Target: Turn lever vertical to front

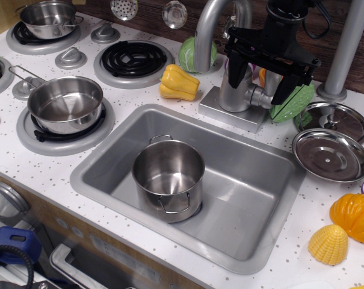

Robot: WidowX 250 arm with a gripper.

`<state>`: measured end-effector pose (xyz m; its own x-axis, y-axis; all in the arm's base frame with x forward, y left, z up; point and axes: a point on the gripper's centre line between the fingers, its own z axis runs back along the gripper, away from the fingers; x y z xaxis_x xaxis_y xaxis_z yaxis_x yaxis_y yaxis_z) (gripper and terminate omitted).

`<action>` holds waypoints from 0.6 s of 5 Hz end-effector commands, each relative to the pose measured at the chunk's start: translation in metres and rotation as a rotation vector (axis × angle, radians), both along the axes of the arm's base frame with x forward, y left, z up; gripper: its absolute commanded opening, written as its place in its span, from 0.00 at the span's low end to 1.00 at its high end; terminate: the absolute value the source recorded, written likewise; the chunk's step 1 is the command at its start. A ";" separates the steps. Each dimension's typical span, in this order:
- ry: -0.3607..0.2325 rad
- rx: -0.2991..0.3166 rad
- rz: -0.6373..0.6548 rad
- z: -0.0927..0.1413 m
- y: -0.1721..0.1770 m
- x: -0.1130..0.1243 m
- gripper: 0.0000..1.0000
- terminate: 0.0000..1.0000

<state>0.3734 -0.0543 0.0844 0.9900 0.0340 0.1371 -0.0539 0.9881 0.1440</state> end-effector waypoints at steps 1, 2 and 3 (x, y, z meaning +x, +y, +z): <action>0.000 0.000 0.000 0.000 0.000 0.000 1.00 0.00; -0.084 0.036 -0.018 0.001 0.003 0.006 1.00 0.00; -0.152 0.078 -0.015 0.006 0.001 0.017 1.00 0.00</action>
